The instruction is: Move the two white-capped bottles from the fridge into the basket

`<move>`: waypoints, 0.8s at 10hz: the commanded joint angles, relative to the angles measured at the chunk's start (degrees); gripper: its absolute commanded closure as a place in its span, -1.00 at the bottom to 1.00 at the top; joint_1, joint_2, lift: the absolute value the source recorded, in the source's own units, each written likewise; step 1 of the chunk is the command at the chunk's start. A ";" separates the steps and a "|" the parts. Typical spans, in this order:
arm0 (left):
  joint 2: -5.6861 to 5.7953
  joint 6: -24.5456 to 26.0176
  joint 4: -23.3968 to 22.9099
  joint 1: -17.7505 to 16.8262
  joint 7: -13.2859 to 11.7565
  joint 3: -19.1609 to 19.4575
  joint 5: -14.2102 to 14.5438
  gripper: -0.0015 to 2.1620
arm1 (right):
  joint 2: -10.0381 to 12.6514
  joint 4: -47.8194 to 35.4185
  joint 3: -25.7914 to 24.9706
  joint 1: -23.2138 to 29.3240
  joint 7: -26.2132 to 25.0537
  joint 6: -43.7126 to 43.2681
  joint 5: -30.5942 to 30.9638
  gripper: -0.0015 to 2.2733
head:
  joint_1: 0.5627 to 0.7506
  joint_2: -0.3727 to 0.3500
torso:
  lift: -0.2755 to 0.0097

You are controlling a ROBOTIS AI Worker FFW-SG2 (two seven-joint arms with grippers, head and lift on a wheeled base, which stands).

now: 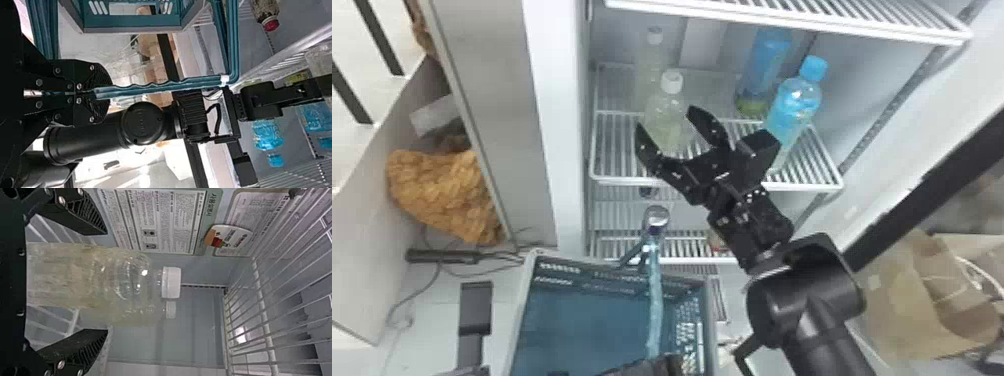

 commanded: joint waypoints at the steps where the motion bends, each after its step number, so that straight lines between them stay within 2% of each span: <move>1: -0.02 0.00 0.03 0.00 0.00 0.09 -0.01 0.11 | 0.00 0.19 0.26 -0.83 0.09 -0.24 -0.13 -0.56 | 0.41 -0.48 | 0.93; 2: -0.02 0.00 0.03 0.00 0.00 0.21 -0.01 0.11 | 0.00 0.19 0.15 -0.69 0.01 -0.66 -0.48 -0.22 | 0.41 -0.46 | 0.93; 8: -0.10 -0.28 0.03 0.14 -0.09 0.32 0.11 0.11 | -0.35 -3.04 -0.08 0.58 -0.43 -0.66 -2.08 -0.20 | 0.41 -0.46 | 0.93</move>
